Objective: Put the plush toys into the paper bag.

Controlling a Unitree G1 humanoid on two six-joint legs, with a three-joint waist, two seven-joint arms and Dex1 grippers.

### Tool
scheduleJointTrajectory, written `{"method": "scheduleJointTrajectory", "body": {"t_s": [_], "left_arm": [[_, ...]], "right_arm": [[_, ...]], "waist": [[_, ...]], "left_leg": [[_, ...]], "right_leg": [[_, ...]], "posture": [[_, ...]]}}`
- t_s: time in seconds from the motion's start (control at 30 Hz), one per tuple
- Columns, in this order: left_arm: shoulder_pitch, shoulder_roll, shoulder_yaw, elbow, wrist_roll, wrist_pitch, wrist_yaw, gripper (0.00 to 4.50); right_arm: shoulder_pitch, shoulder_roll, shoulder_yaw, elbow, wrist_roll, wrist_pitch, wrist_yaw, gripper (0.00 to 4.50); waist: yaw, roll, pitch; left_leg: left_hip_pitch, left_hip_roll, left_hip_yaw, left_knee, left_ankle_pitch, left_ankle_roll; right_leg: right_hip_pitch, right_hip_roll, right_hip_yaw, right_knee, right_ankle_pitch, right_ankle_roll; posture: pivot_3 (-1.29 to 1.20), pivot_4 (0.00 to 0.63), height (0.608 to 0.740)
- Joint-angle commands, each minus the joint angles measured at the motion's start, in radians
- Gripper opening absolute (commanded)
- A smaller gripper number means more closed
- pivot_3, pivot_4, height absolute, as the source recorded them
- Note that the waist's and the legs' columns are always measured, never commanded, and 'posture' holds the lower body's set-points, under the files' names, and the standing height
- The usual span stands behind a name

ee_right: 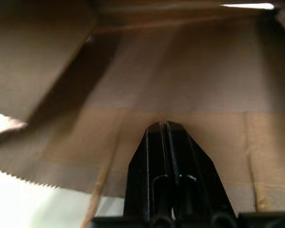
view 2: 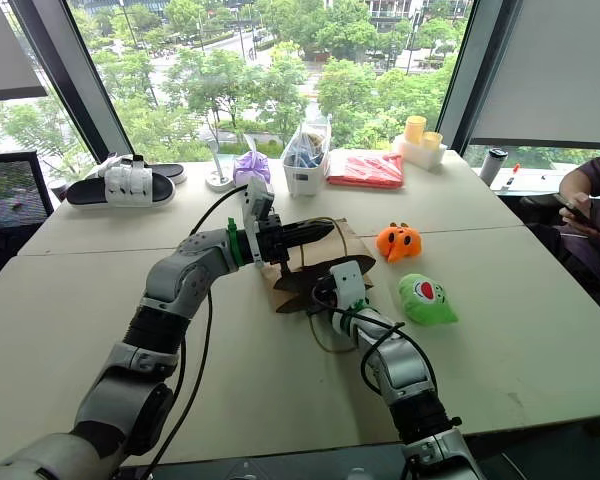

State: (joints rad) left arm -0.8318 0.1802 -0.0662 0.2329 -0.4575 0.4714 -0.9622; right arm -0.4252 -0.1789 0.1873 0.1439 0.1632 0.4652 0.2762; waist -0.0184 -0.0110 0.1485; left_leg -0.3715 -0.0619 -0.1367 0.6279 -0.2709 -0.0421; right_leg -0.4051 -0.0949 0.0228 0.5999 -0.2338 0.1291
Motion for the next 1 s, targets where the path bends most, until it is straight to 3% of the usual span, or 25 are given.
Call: {"method": "scheduleJointTrajectory", "body": {"t_s": [0.03, 0.43, 0.63, 1.0], "left_arm": [[-0.070, 0.004, -0.028, -0.012, 0.021, -0.064, -0.054, 0.09], [-0.237, 0.044, -0.029, 0.081, 0.074, -0.222, -0.166, 0.09], [-0.226, 0.016, 0.010, 0.069, 0.047, -0.256, -0.119, 0.09], [-0.085, 0.049, -0.040, -0.092, -0.024, -0.092, -0.188, 0.09]], "right_arm": [[-0.018, 0.006, 0.010, 0.041, -0.030, 0.024, 0.014, 0.00], [0.013, 0.007, 0.003, -0.011, -0.034, 0.067, 0.074, 0.00], [0.027, 0.010, -0.011, -0.021, -0.030, 0.078, 0.078, 0.00], [0.031, 0.026, -0.020, -0.027, -0.037, 0.068, 0.074, 0.00]], "waist": [[0.000, 0.000, 0.000], [-0.001, 0.000, 0.000], [0.000, 0.000, 0.000], [-0.002, 0.001, -0.001]], "left_leg": [[0.000, 0.000, 0.000, 0.000, 0.000, 0.000], [0.001, 0.000, 0.000, -0.001, 0.002, -0.004], [0.001, 0.000, 0.000, -0.001, 0.002, -0.004], [0.002, 0.000, 0.000, -0.001, 0.002, -0.003]], "right_leg": [[0.000, 0.000, 0.000, 0.000, 0.000, -0.001], [0.001, 0.000, 0.000, 0.000, 0.001, -0.001], [0.001, 0.000, 0.000, 0.000, 0.001, -0.001], [0.001, 0.001, 0.000, 0.002, 0.001, -0.001]], "posture": [[0.00, 0.150, 0.740], [0.00, 0.150, 0.740], [0.00, 0.150, 0.740], [0.00, 0.150, 0.740]]}}
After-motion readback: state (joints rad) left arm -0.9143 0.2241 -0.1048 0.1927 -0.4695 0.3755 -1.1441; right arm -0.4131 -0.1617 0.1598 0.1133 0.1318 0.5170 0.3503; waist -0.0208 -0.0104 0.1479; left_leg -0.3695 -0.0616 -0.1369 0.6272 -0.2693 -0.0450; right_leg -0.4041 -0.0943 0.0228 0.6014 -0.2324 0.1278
